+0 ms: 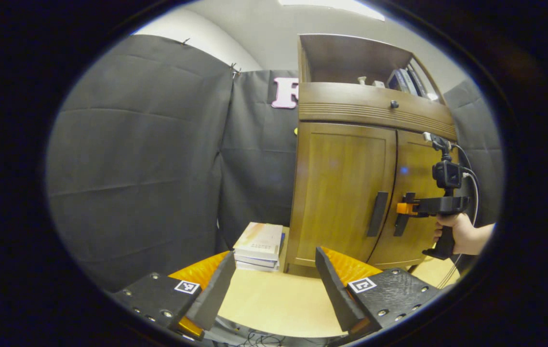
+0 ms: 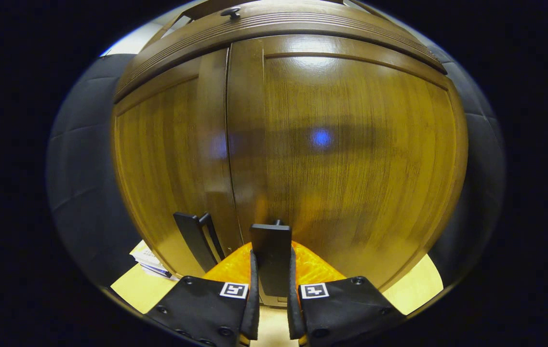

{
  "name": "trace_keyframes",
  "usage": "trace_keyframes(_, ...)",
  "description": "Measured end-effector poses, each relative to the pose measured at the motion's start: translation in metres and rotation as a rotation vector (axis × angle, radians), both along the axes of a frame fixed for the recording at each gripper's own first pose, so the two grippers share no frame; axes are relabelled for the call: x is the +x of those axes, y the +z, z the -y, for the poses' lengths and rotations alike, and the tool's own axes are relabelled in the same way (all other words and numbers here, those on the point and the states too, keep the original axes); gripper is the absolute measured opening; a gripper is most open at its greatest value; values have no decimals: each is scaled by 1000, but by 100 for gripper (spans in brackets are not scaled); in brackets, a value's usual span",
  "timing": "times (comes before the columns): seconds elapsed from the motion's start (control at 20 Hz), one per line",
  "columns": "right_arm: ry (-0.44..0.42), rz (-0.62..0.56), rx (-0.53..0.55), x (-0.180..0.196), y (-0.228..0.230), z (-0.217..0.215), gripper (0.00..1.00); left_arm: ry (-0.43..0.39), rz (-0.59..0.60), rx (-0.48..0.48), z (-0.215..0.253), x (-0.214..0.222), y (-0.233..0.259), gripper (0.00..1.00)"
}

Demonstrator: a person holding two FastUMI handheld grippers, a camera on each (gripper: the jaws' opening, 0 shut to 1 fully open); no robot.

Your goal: Open the right door of the double-door shoe cabinet with the right hand, and open the left door with the left hand.

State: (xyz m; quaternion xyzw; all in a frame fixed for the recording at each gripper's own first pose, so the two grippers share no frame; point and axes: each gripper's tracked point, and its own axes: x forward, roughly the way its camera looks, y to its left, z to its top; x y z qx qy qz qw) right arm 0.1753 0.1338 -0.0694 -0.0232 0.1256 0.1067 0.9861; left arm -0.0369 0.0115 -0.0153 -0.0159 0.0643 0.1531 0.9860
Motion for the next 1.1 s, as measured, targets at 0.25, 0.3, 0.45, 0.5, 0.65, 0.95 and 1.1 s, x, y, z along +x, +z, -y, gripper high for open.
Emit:
trace_keyframes(0.25, 14, 10, 1, -4, 8, 3, 25, -40, 4, -5, 3, -7, -3, 96)
trace_keyframes(0.3, 16, 11, 3, -5, 9, 3, 25, -45, 4, -6, 2, -9, -3, 96)
trace_keyframes(0.45, 16, 16, 7, -11, 11, 6, 25, -60, 11, -15, 3, -16, -4, 96)
trace_keyframes(0.5, 16, 18, 9, -12, 12, 7, 25, -67, 11, -20, 3, -17, -4, 96)
trace_keyframes(0.65, 18, 26, 10, -15, 15, 10, 25, -88, 11, -19, 3, -20, -6, 96)
trace_keyframes(0.95, 24, 41, 19, -22, 16, 14, 24, -168, 6, -7, 16, -16, -8, 96)
trace_keyframes(1.1, 21, 49, 27, -34, 19, 22, 24, -220, 8, -7, 29, -9, -7, 96)
